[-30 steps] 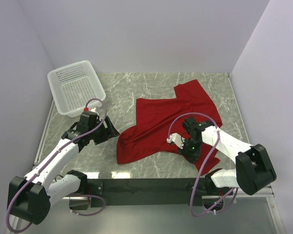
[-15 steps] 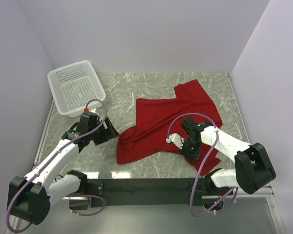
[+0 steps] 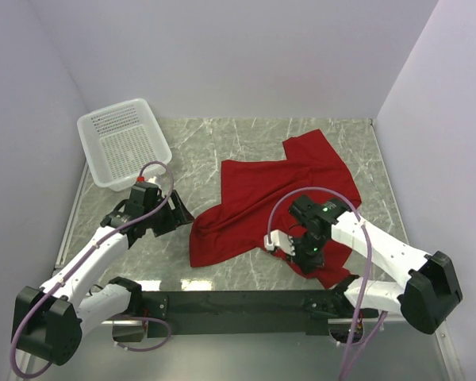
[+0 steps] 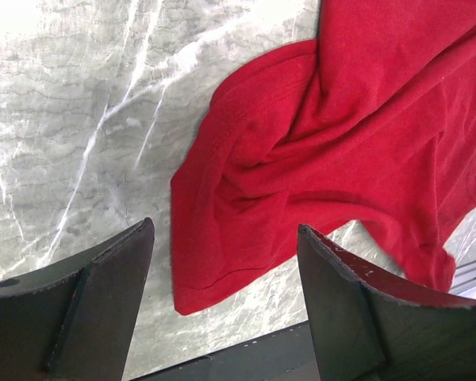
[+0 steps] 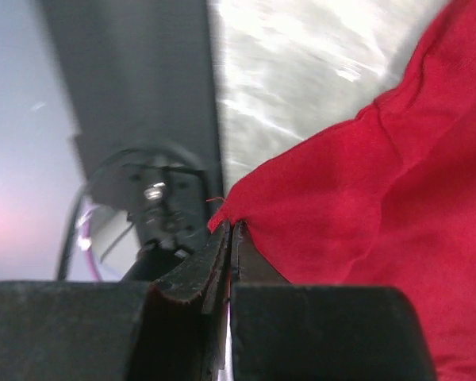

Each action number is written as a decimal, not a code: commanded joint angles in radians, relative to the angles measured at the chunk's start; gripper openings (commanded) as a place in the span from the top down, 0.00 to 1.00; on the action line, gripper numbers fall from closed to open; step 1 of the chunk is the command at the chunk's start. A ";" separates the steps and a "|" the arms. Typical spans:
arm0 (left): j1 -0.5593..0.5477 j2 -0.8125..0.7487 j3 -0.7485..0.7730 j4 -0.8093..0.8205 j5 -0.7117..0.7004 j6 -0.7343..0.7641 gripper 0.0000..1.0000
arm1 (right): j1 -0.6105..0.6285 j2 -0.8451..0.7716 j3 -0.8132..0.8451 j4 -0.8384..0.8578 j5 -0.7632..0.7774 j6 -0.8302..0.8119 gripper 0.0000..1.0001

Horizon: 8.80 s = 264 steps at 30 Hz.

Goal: Fold and stack the t-shirts

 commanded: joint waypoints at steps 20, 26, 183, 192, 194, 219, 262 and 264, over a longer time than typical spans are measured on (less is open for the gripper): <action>0.003 0.294 0.208 0.182 0.022 0.084 0.25 | -0.355 0.252 0.416 0.253 -0.043 0.273 0.48; 0.003 0.634 0.486 0.207 0.044 0.130 0.35 | -0.595 0.384 0.548 0.512 -0.010 0.594 0.48; 0.045 0.752 0.478 0.204 0.173 0.141 0.99 | -0.829 1.085 1.041 0.420 0.035 0.858 0.52; 0.040 0.765 0.501 0.190 0.168 0.147 1.00 | -0.789 1.135 1.045 0.420 0.069 0.873 0.53; 0.040 0.765 0.504 0.191 0.166 0.146 0.99 | -0.783 1.137 1.039 0.416 0.083 0.879 0.54; 0.039 0.780 0.645 0.168 0.140 0.138 1.00 | -0.781 0.958 1.028 0.452 -0.005 0.841 1.00; 0.036 0.048 1.098 0.523 -0.102 0.236 0.99 | -0.866 0.062 1.814 0.811 0.374 0.804 1.00; 0.034 0.042 1.116 0.526 -0.084 0.220 0.99 | -0.866 0.051 1.814 0.828 0.389 0.793 1.00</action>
